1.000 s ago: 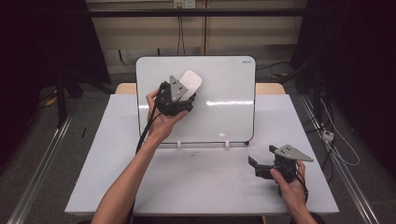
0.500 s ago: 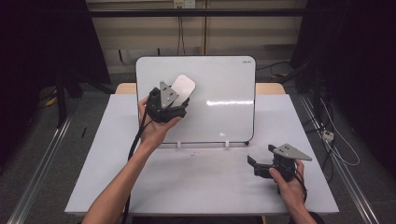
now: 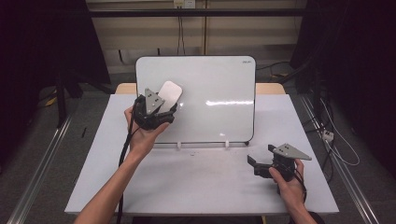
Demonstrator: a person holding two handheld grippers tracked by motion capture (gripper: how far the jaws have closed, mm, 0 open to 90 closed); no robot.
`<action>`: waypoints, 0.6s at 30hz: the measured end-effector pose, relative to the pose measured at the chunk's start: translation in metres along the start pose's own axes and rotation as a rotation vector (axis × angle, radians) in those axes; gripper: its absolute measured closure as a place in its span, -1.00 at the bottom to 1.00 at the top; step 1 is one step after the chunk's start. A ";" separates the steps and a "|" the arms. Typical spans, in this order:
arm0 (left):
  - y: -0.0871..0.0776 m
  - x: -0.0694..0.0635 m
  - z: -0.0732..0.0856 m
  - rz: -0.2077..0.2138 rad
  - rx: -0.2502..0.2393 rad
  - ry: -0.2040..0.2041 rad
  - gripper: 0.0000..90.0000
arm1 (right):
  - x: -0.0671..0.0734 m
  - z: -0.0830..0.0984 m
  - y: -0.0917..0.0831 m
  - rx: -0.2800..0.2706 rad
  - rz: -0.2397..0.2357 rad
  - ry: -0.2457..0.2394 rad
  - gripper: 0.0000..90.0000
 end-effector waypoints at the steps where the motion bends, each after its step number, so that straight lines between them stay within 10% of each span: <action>1: -0.001 0.000 0.001 0.002 0.001 -0.003 -0.31 | 0.000 0.000 0.000 0.001 0.001 0.000 -0.88; 18: -0.026 0.013 0.012 -0.011 0.016 -0.003 -0.31 | 0.000 0.001 -0.002 -0.004 -0.007 0.003 -0.88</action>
Point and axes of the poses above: each handheld gripper's, and its own axes: y roughly forward along the jaws, z roughly out of its underside, x roughly to its left, the point moved 8 cm from there along y, roughly forward along the jaws, and after that the axes turned 13 degrees about -z, right-handed, at the moved point
